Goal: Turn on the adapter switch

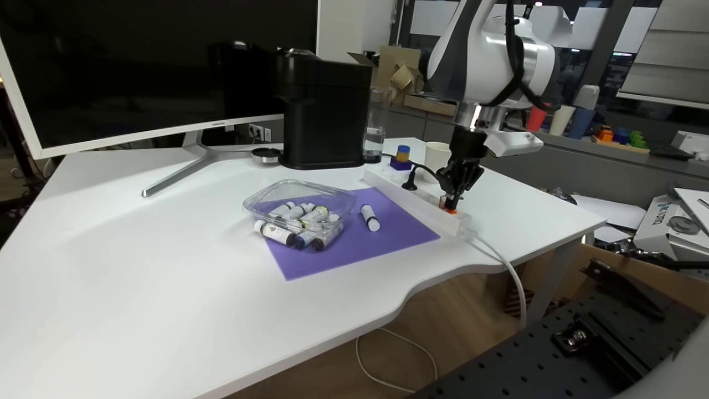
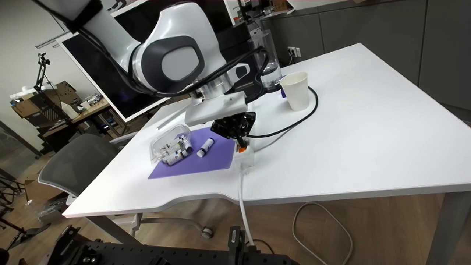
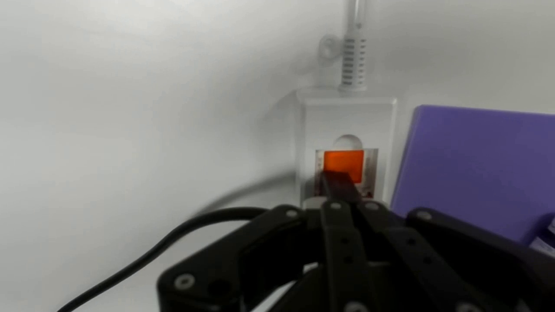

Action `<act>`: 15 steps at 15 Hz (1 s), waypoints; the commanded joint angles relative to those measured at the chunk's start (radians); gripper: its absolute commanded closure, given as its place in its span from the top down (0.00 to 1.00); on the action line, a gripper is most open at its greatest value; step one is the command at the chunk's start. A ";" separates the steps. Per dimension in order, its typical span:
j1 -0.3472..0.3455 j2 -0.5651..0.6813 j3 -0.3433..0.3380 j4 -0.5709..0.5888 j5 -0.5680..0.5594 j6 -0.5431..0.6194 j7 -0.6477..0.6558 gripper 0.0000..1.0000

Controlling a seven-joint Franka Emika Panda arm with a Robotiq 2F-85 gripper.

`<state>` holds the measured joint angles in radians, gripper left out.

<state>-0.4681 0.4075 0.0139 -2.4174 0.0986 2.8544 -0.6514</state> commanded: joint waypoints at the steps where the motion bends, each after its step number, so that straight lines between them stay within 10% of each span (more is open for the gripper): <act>1: -0.004 -0.014 0.014 0.008 0.018 -0.054 0.021 0.00; 15: 0.086 0.006 -0.104 0.053 -0.150 -0.162 0.007 0.00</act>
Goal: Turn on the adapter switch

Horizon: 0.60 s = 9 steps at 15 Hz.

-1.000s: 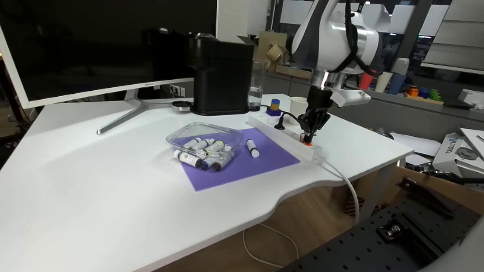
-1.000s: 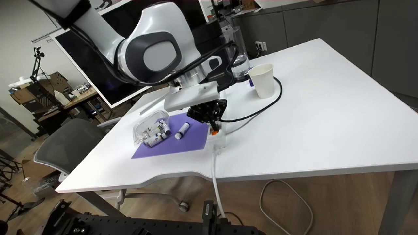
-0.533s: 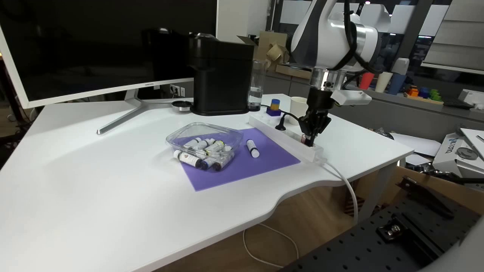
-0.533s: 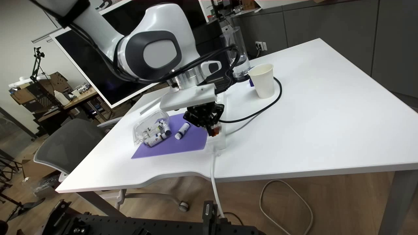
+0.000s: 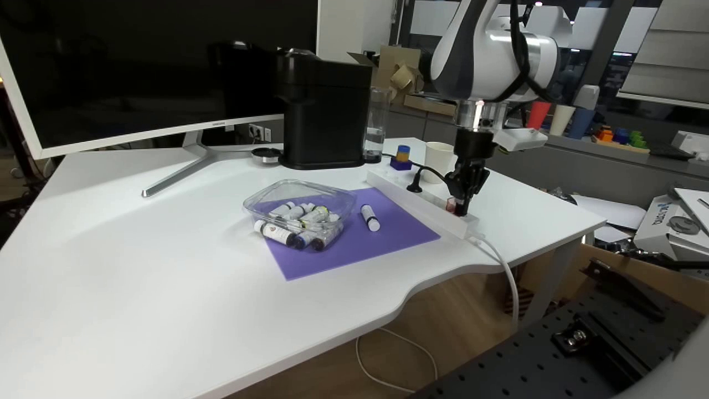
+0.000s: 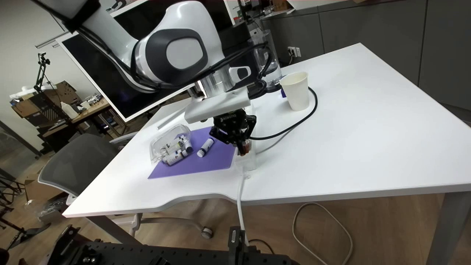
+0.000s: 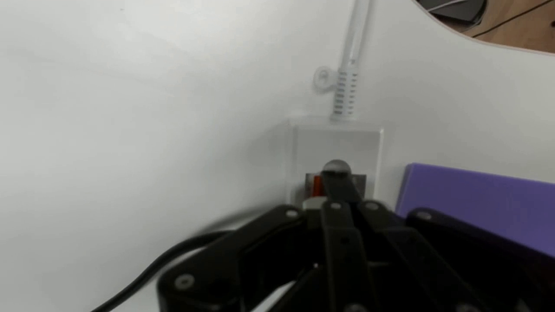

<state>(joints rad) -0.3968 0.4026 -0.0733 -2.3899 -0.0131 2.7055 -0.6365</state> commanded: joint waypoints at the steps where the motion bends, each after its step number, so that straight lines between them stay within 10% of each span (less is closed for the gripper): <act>1: 0.016 0.014 -0.015 0.026 -0.045 -0.012 -0.010 0.00; 9: -0.026 0.041 0.008 0.043 -0.016 -0.017 -0.054 0.00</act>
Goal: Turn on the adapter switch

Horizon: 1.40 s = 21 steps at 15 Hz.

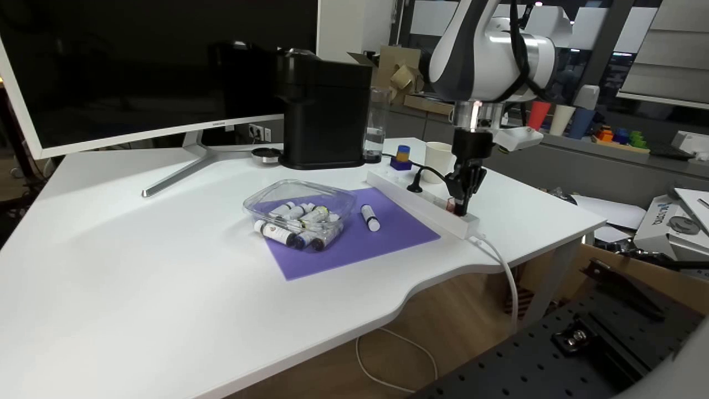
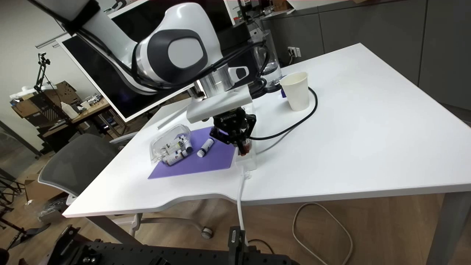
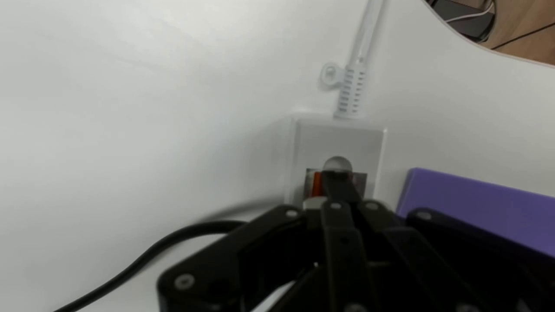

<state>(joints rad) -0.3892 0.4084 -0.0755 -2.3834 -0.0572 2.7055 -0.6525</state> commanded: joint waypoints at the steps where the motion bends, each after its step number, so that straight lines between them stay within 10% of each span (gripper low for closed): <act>1: -0.062 0.043 0.032 0.044 0.063 -0.030 -0.073 0.00; 9: -0.203 0.120 0.087 0.178 0.365 -0.296 -0.444 0.00; 21: -0.153 0.190 -0.004 0.269 0.445 -0.372 -0.346 0.00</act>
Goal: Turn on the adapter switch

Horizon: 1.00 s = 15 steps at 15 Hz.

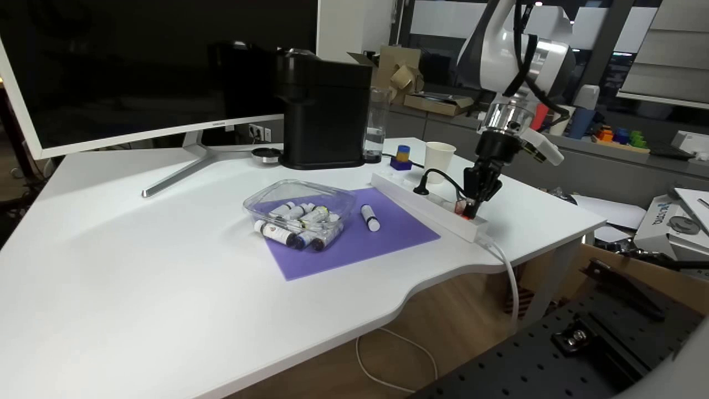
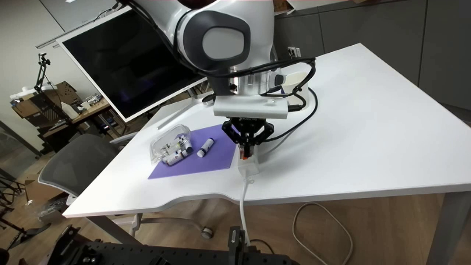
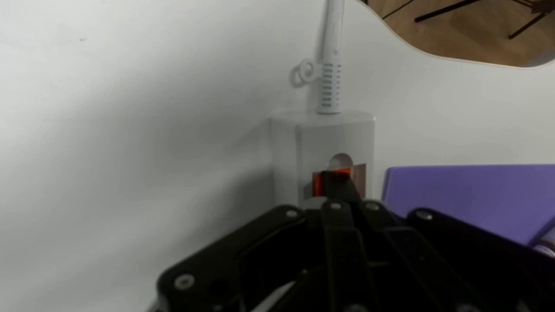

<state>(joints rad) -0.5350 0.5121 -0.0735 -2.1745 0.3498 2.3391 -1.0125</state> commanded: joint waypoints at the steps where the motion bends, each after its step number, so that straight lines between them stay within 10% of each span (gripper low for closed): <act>1: -0.008 0.078 -0.008 0.057 0.046 -0.013 0.009 0.00; 11: 0.071 -0.255 -0.059 -0.106 -0.041 -0.107 0.036 0.00; 12: 0.087 -0.302 -0.075 -0.120 -0.067 -0.142 0.054 0.26; 15: 0.133 -0.436 -0.122 -0.152 -0.150 -0.221 0.121 0.39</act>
<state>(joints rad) -0.4497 0.2285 -0.1474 -2.2612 0.2705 2.1802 -0.9778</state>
